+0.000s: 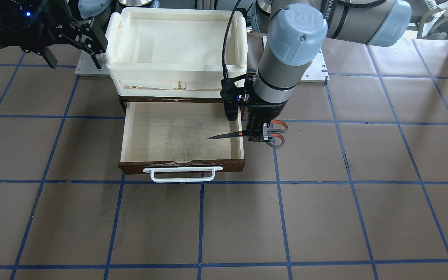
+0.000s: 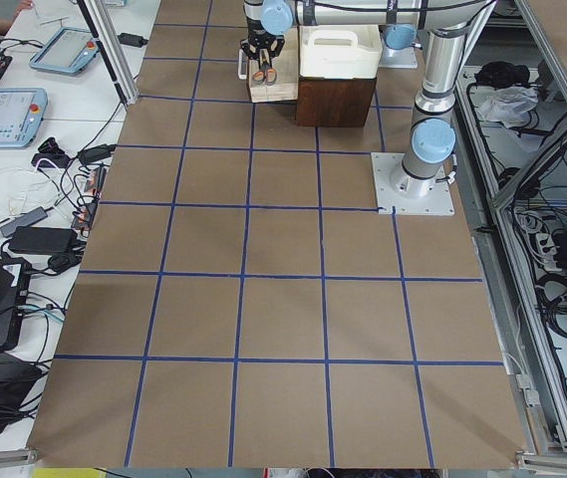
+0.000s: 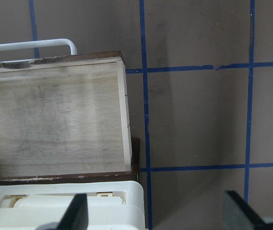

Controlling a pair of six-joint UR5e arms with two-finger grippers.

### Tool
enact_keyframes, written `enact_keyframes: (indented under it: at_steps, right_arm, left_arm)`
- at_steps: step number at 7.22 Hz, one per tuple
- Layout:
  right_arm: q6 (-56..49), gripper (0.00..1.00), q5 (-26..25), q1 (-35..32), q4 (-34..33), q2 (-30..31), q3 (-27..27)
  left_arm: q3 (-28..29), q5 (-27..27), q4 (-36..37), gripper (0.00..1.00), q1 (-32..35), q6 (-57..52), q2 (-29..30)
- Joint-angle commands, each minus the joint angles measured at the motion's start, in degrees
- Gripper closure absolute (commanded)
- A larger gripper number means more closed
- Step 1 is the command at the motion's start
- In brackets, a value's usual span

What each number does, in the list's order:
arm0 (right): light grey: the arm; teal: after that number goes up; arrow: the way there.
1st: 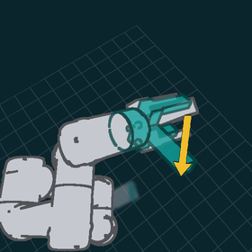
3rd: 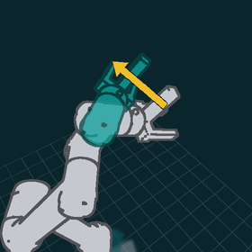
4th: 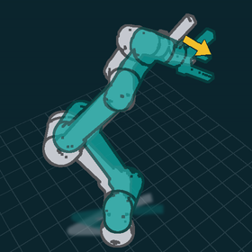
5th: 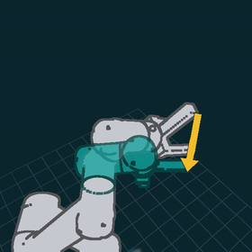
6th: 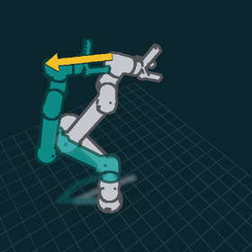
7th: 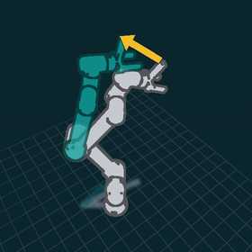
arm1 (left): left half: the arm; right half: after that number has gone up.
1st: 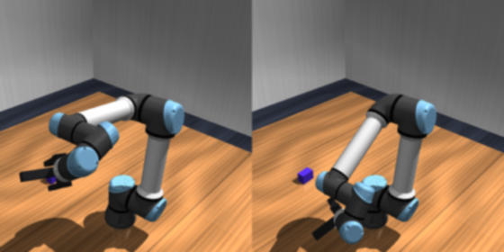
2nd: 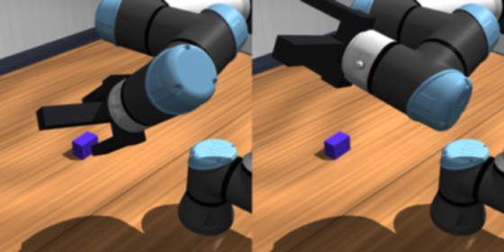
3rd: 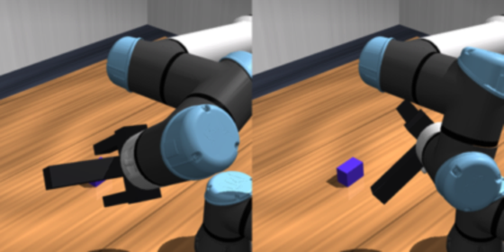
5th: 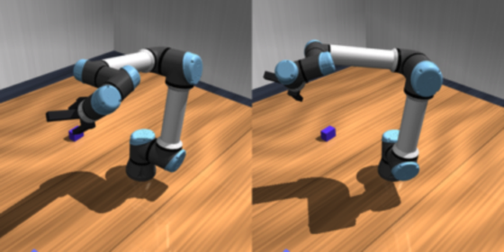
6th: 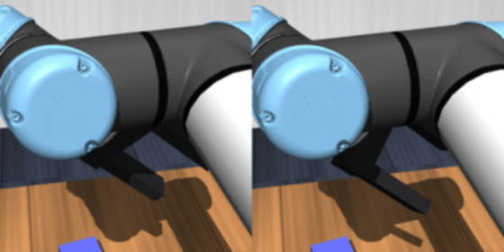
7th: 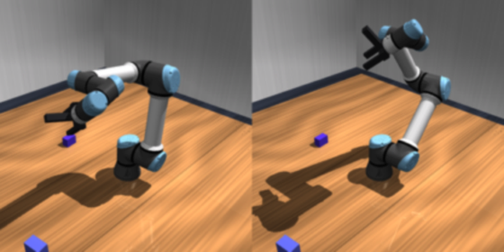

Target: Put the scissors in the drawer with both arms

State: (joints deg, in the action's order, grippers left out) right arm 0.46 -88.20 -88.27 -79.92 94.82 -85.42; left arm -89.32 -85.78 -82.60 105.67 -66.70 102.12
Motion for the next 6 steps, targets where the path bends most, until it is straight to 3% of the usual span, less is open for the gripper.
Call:
enact_keyframes:
  at_steps: [1, 6]
  right_arm:
    - [0.3, 0.0, 0.0, -1.4, 0.0, 0.0, -0.3]
    - [0.3, 0.0, -0.1, -2.3, -0.1, -0.2, -0.7]
  left_arm:
    - [-0.2, 0.3, 0.5, 1.0, 4.7, 6.1, 1.4]
    - [-0.5, 0.2, 4.2, 1.0, 9.1, 8.1, 4.8]
